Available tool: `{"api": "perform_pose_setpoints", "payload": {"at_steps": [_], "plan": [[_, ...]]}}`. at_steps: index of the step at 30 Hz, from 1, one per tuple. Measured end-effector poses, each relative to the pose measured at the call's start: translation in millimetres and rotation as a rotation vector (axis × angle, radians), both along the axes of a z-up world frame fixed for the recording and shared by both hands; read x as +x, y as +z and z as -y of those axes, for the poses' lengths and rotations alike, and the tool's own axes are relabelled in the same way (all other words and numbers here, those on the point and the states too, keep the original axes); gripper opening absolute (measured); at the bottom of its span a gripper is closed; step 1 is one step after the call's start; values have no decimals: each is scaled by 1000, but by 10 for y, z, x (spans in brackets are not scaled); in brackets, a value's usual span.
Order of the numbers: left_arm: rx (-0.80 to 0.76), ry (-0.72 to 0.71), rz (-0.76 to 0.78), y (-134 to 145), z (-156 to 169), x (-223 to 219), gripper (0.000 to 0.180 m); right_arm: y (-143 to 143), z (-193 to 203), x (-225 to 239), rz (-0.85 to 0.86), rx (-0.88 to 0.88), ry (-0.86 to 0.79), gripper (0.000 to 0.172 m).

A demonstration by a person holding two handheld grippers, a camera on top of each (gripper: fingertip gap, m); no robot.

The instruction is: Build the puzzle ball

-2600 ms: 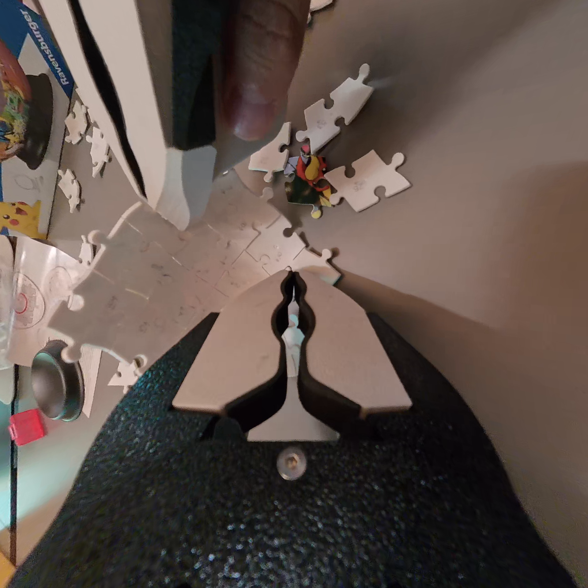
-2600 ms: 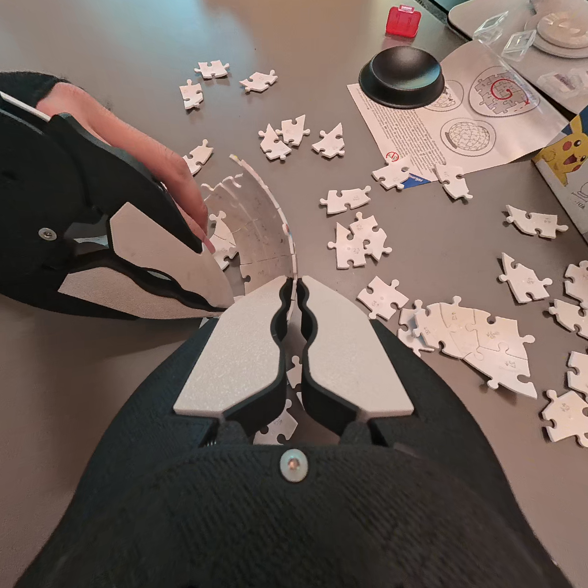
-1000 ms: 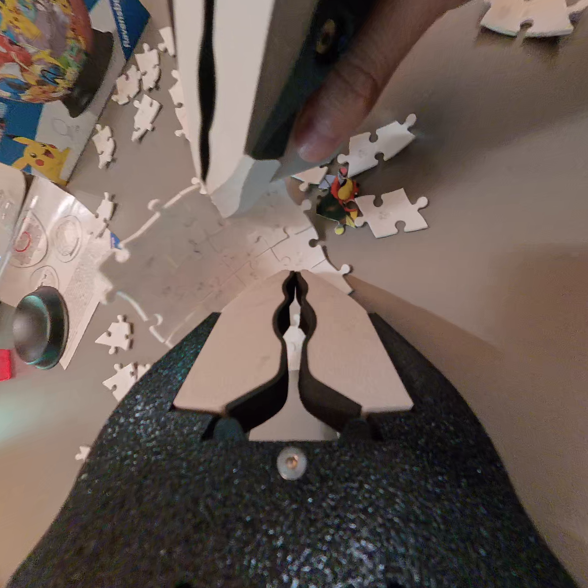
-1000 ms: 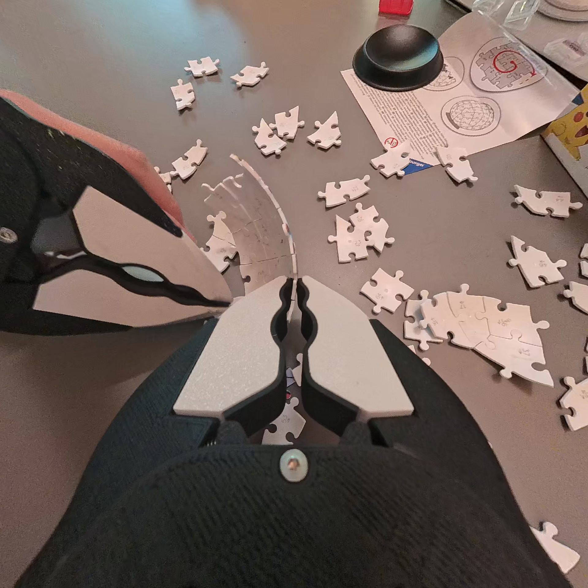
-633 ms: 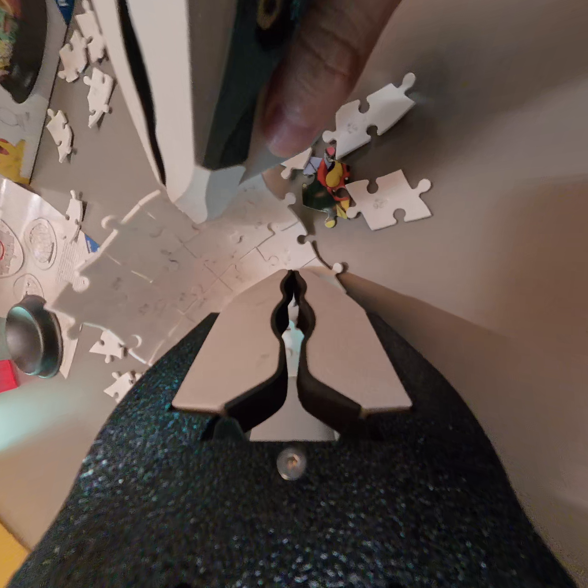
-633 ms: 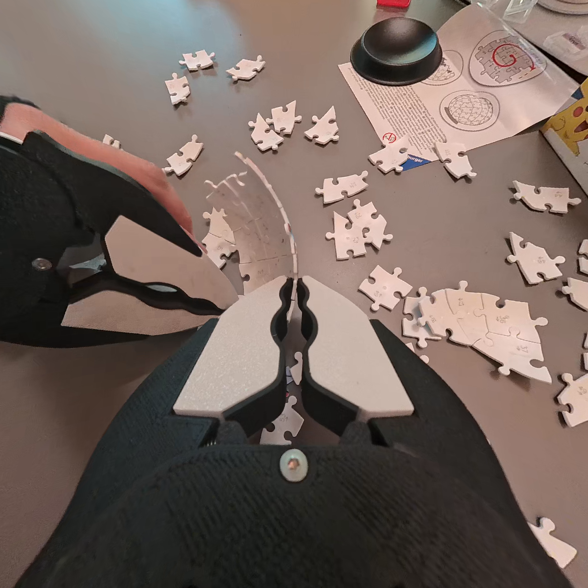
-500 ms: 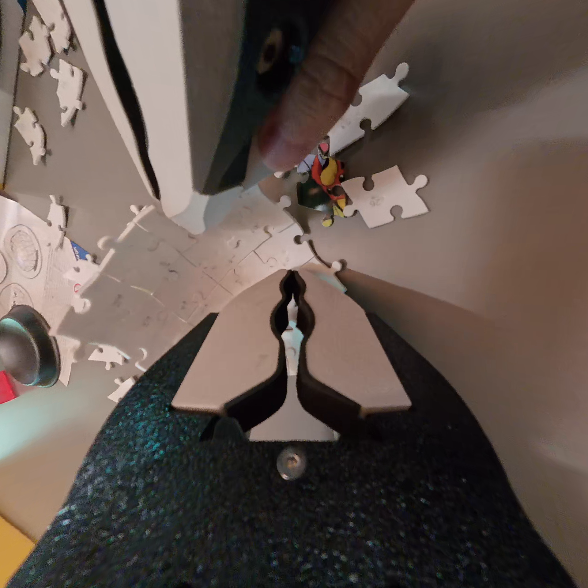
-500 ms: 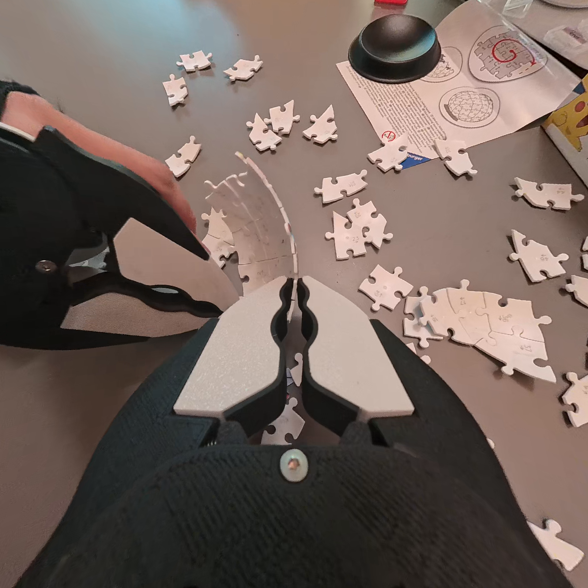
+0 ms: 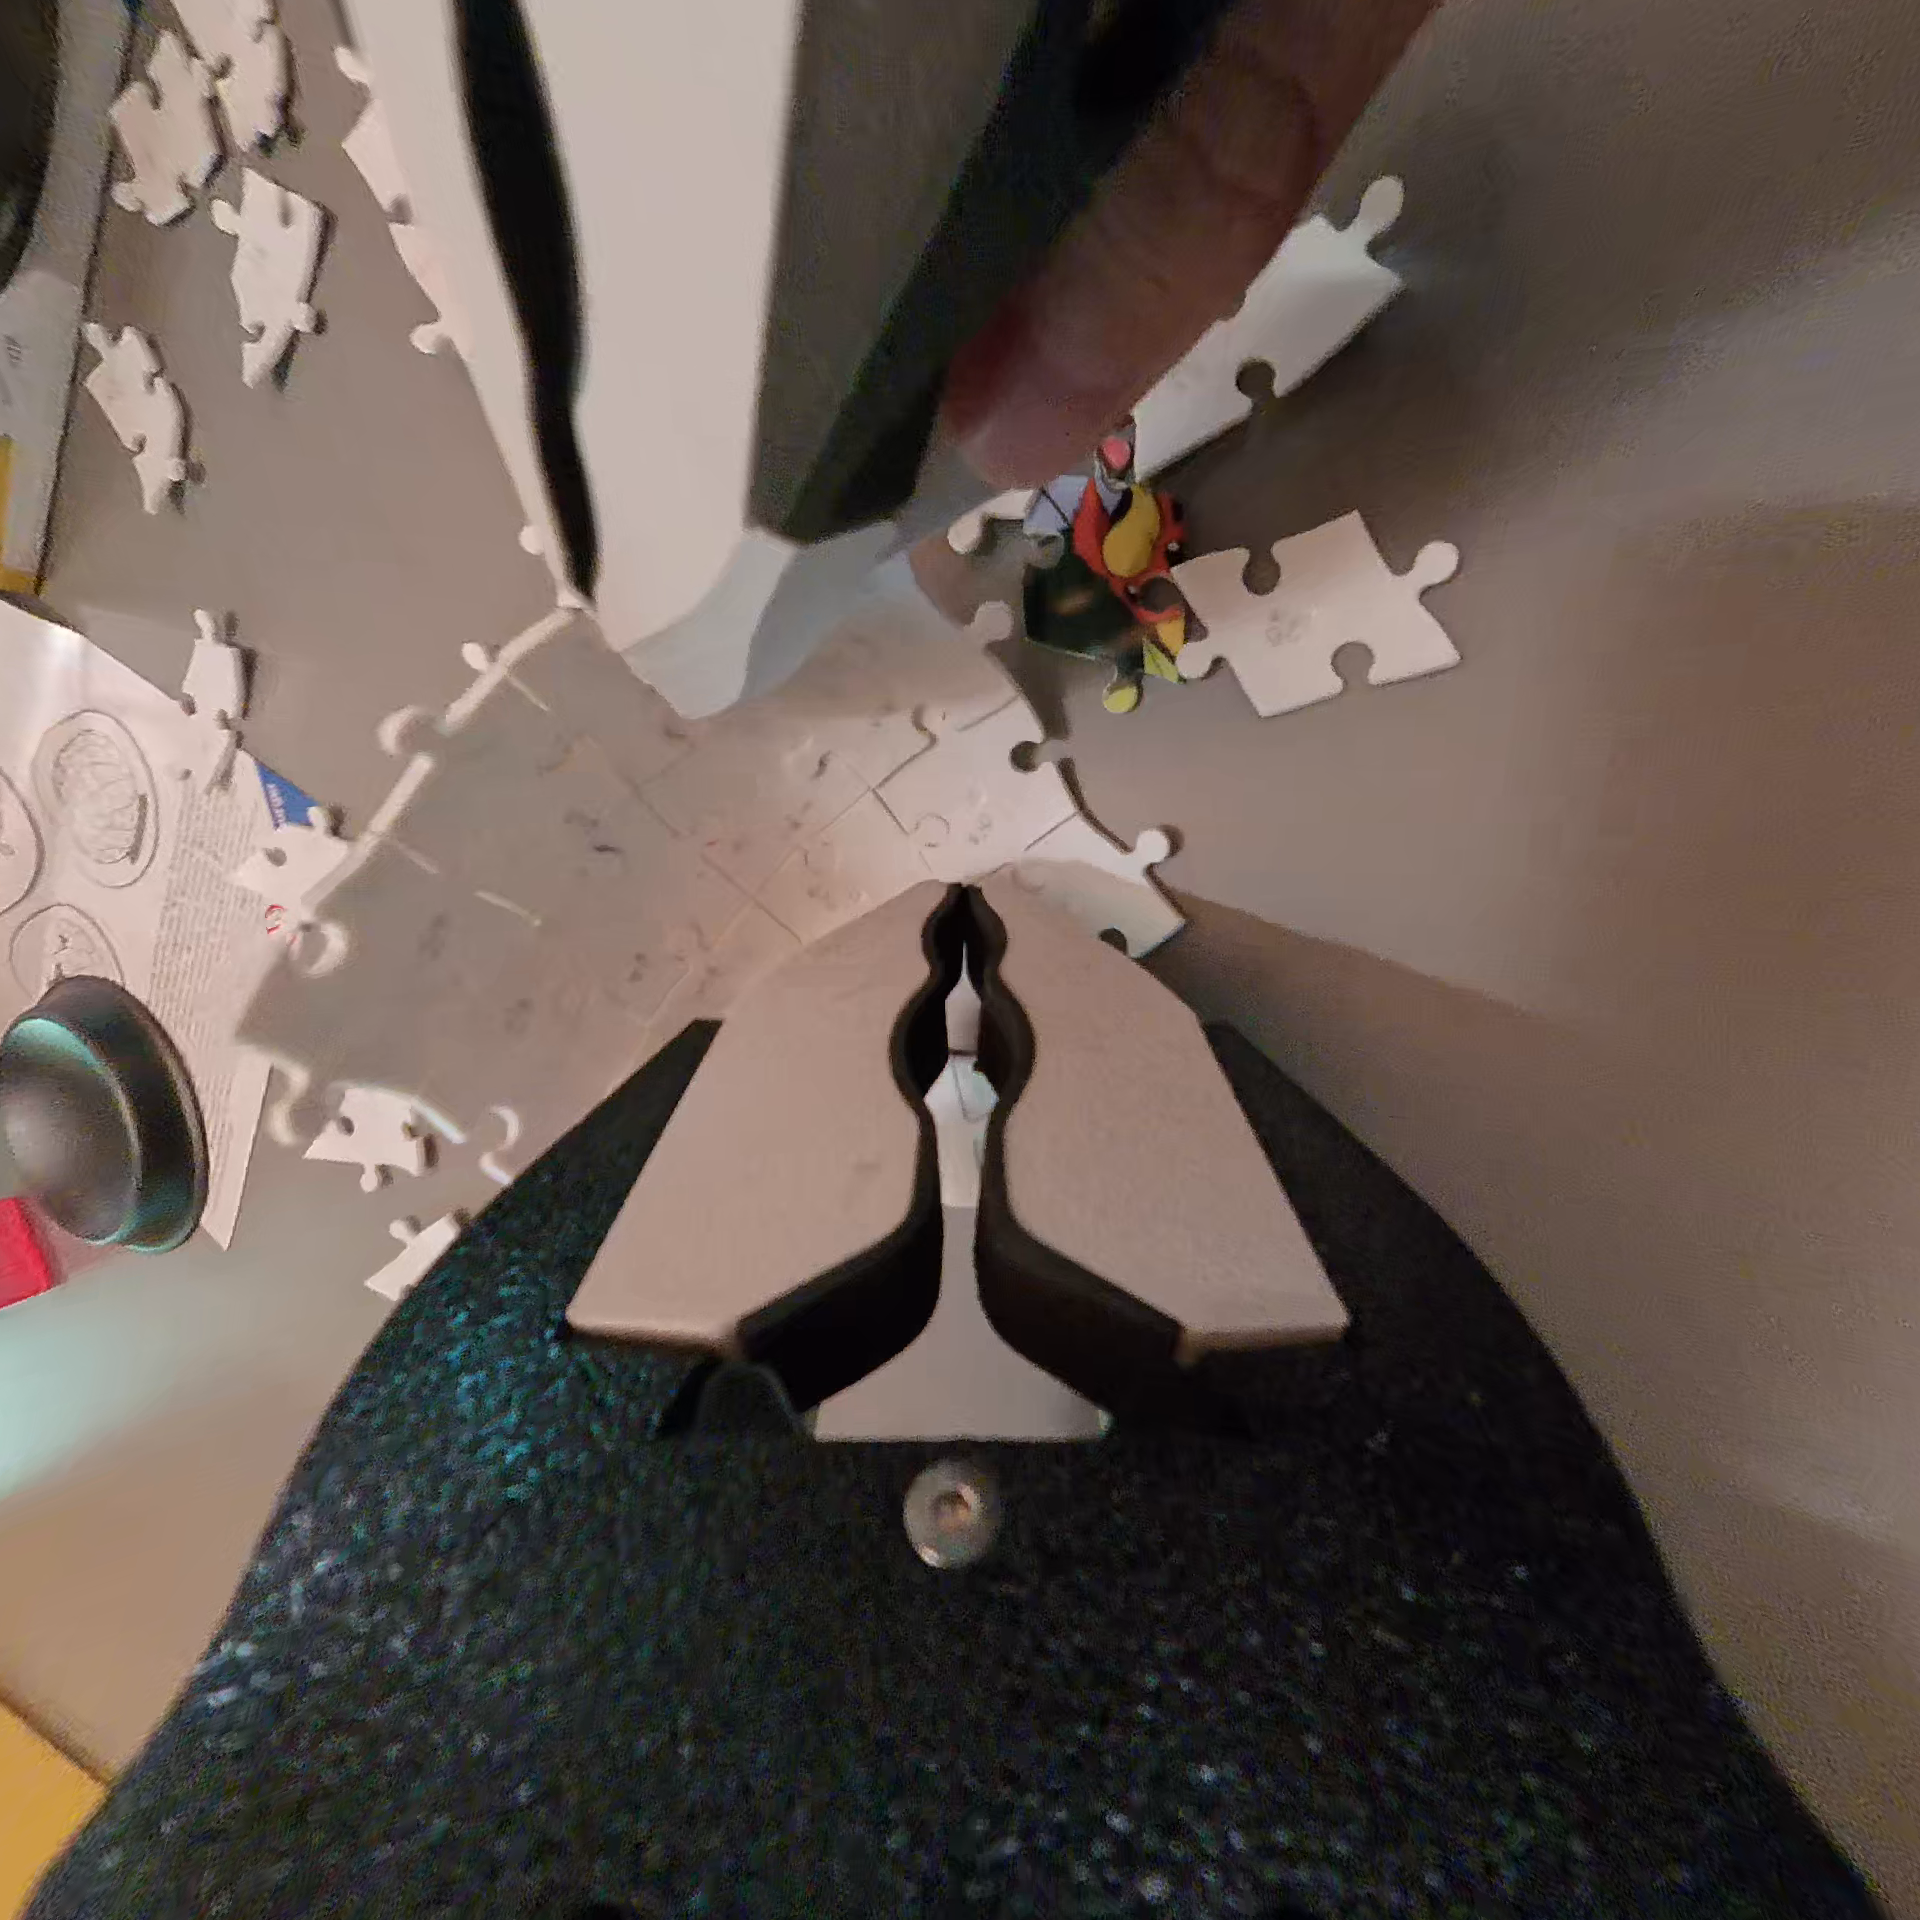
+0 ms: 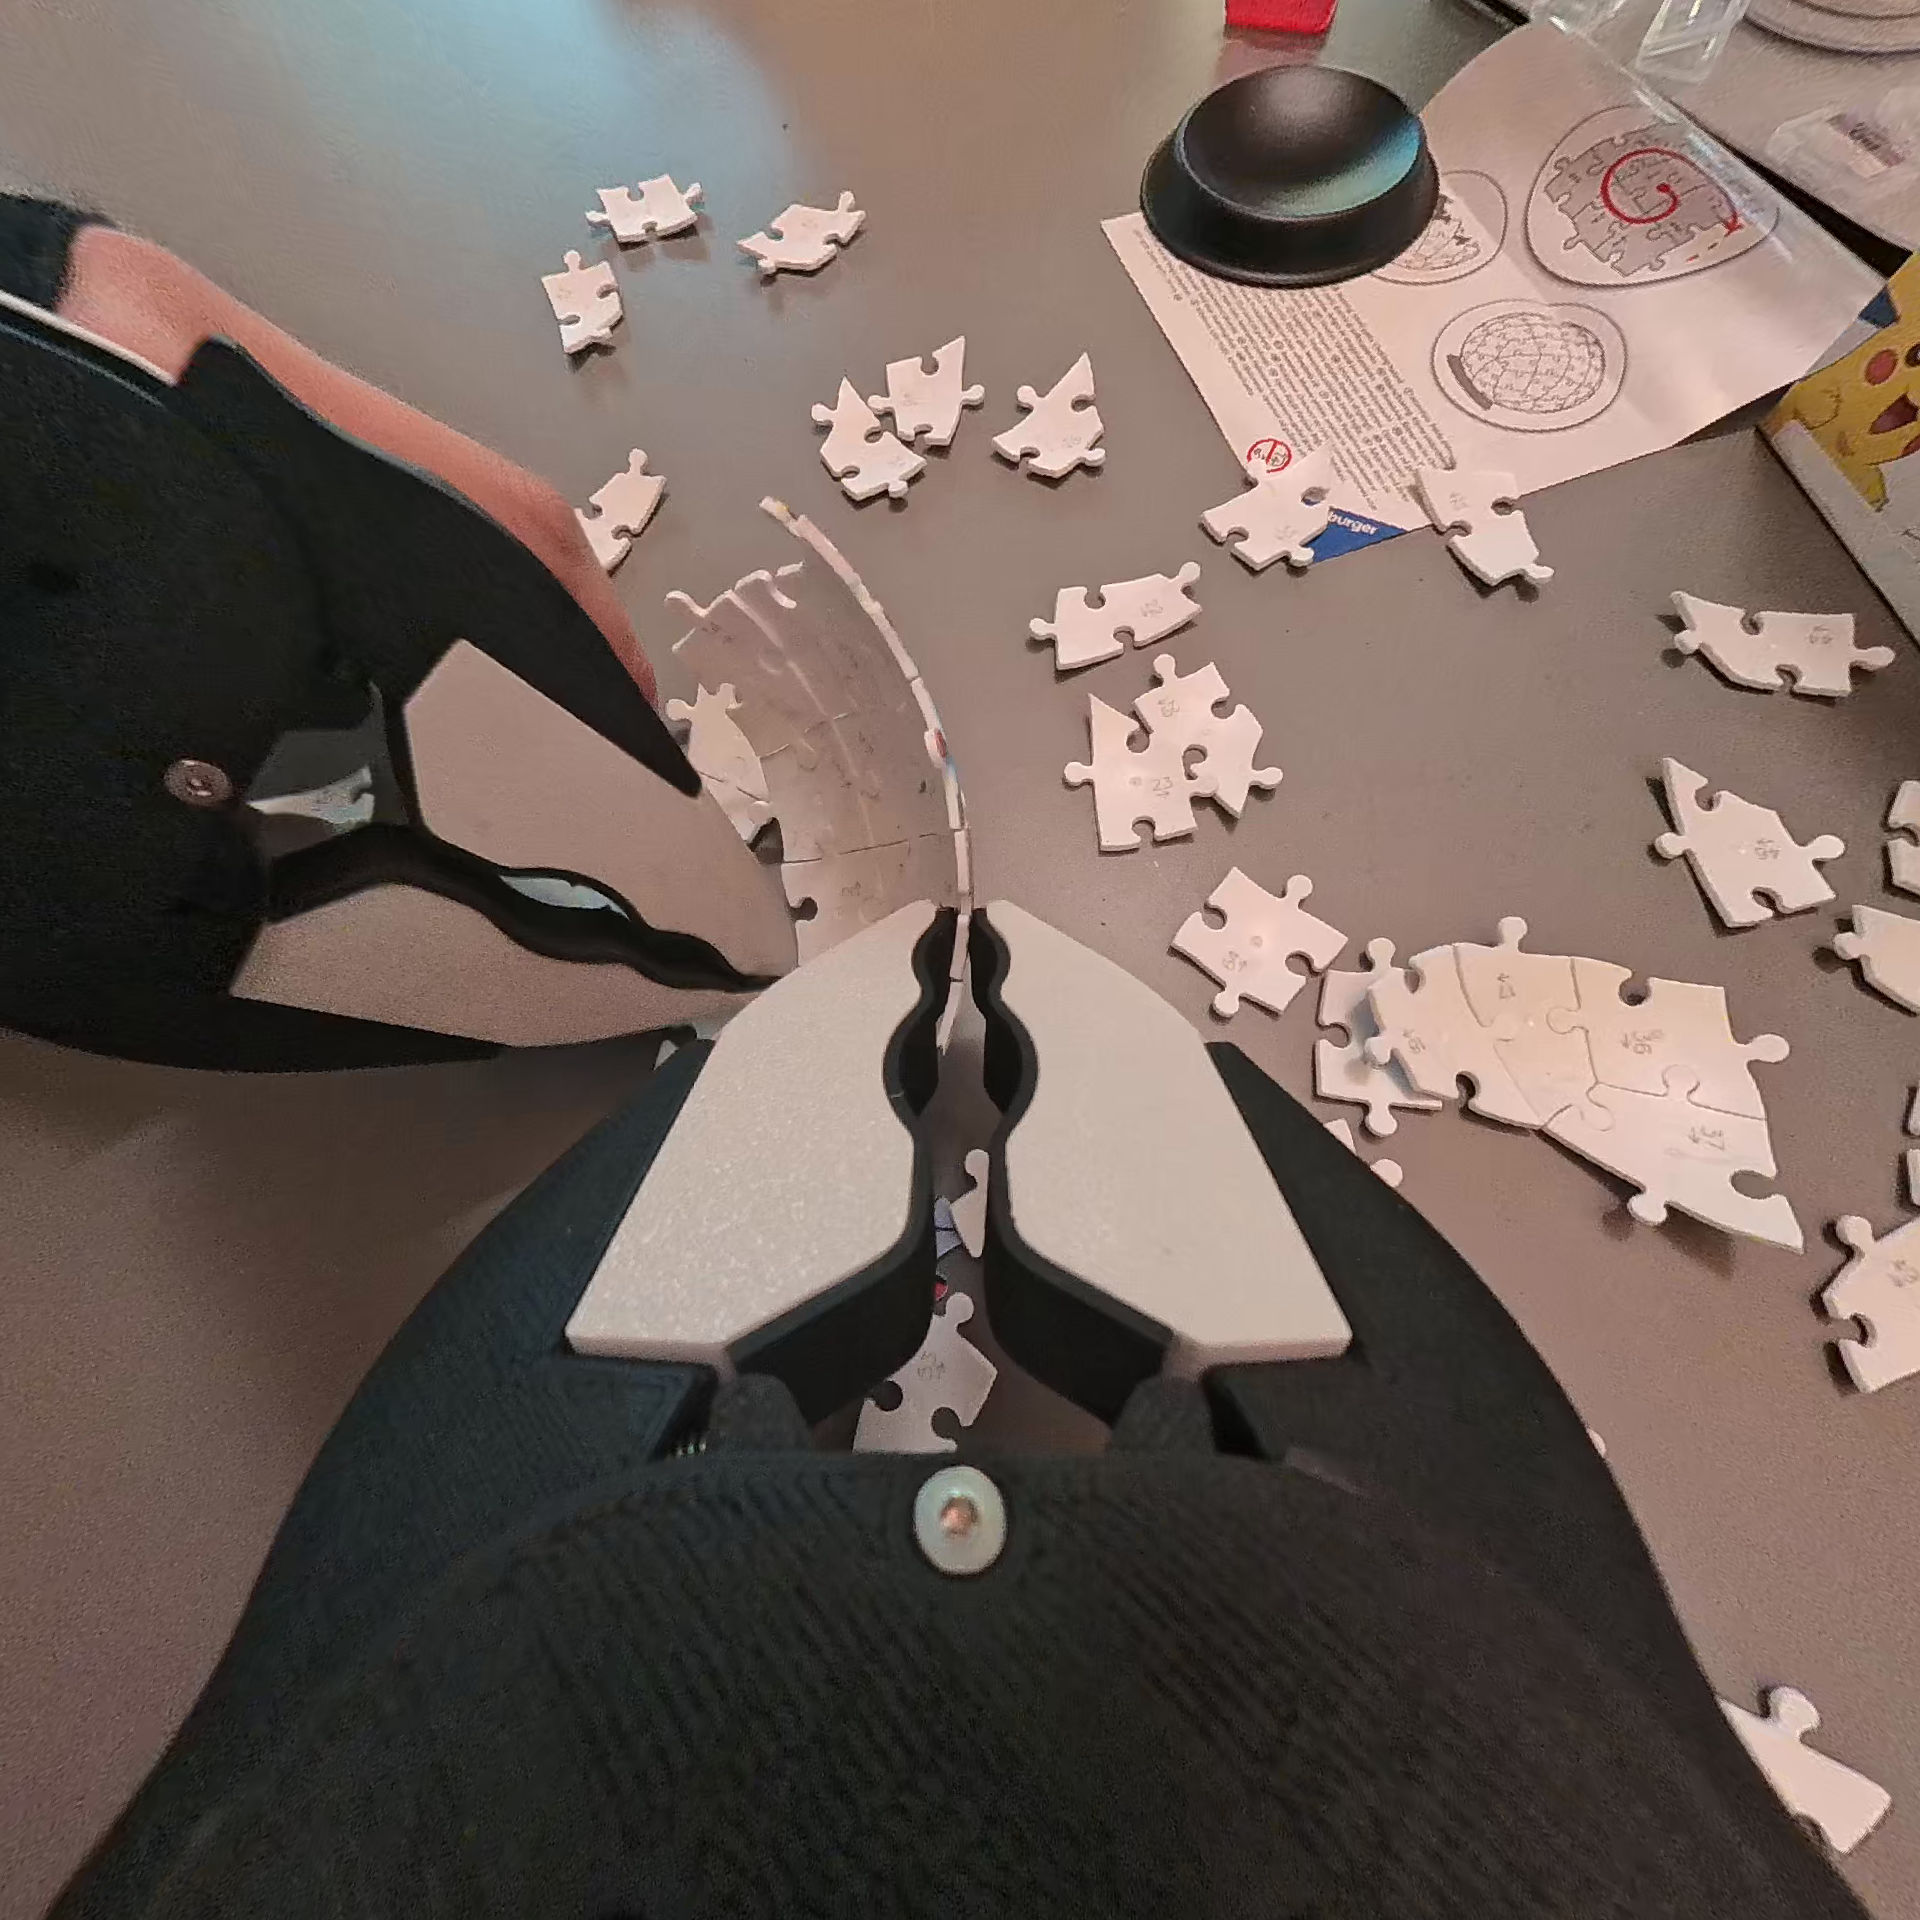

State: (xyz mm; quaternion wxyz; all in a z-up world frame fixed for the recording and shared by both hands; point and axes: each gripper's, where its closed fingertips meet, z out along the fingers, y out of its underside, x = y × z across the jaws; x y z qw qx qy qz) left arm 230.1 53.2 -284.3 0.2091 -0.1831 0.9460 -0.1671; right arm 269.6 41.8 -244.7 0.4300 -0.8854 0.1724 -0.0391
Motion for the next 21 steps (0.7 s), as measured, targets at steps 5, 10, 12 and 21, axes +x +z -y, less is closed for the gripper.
{"api": "perform_pose_setpoints", "payload": {"at_steps": [5, 10, 12, 21], "plan": [[39, -31, 9, -17, 35, 11, 0, -28, 26, 19, -11, -8, -11, 3], [138, -56, 73, -19, 37, 14, 0, -51, 31, 31, -26, -5, -22, 4], [149, -54, 79, -20, 38, 13, 0, -54, 33, 33, -35, -3, -29, 4], [-54, 33, 115, 128, 51, 11, 0, -62, 58, 35, -49, -3, -41, 4]]}}
